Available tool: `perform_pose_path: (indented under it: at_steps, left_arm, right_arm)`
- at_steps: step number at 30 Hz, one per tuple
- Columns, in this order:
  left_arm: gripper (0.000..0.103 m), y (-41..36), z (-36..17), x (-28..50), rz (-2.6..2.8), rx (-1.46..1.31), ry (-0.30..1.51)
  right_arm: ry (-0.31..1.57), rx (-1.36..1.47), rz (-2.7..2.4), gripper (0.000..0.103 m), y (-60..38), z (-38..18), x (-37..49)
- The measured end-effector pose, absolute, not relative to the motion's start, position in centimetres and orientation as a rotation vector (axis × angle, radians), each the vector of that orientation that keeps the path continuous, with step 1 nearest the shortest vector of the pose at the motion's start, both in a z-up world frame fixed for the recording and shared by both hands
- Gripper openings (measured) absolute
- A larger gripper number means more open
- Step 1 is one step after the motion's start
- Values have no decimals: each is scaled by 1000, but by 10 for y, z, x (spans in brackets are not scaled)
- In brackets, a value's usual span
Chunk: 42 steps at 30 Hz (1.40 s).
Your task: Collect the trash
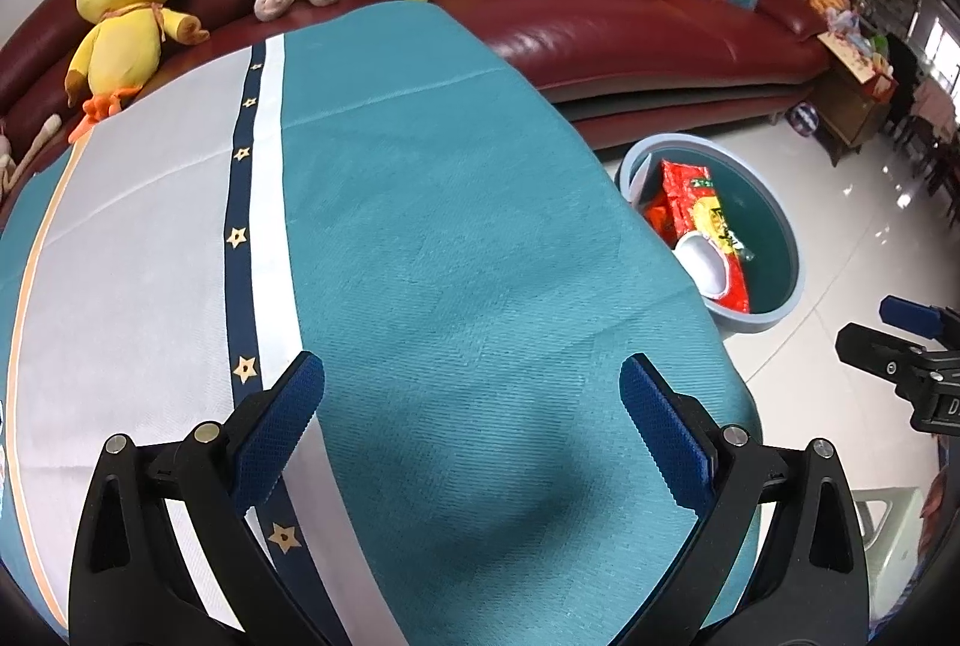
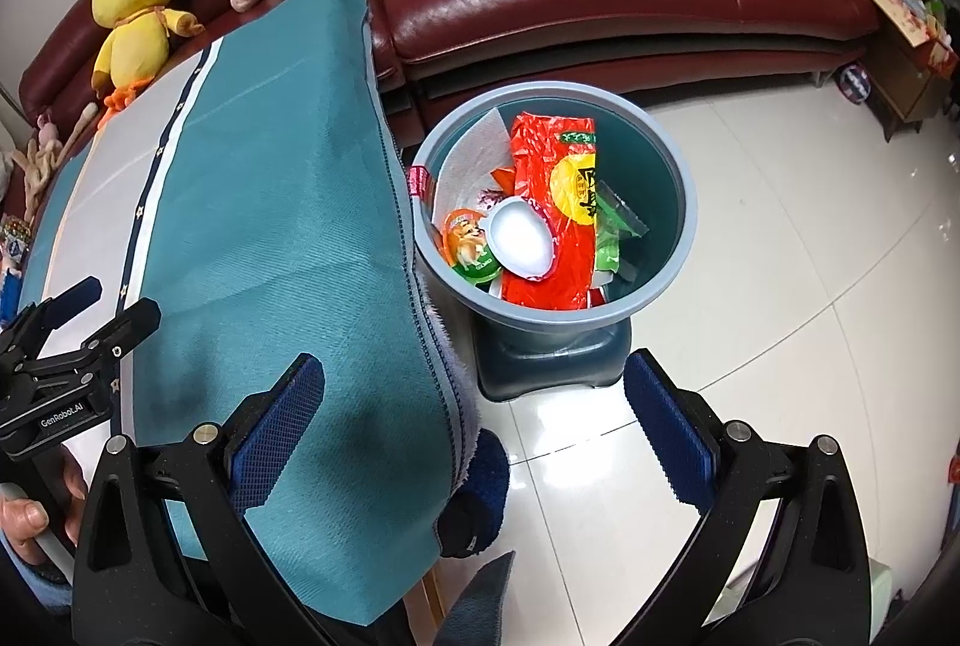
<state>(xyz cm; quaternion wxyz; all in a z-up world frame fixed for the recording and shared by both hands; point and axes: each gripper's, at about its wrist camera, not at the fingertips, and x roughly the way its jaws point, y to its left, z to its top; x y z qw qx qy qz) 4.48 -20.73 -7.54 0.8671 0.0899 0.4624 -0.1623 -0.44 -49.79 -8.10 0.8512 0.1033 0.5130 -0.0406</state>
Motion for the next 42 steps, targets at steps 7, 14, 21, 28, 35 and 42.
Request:
perform_pose_path:
  at_steps: [7,14,21,28,35,42]
  left_arm:
    - [99,-208,-81,48,-329,205,966]
    - [99,-205,-88,53,-315,216,974]
    - [99,-202,-96,59,-301,223,984]
    - [99,-203,-99,62,-295,234,980]
    - [99,-208,-103,65,-298,253,977]
    - [99,-213,-106,70,-297,270,974]
  right_arm:
    - [1093,222,-86,96,-499,-88,-1]
    - [1114,232,-86,96,-500,-99,5]
    - [1133,242,-88,96,-500,-109,12]
    - [1145,247,-94,96,-500,-113,17]
    - [1153,250,-103,96,-502,-116,22]
    - [1166,259,-114,96,-507,-121,26]
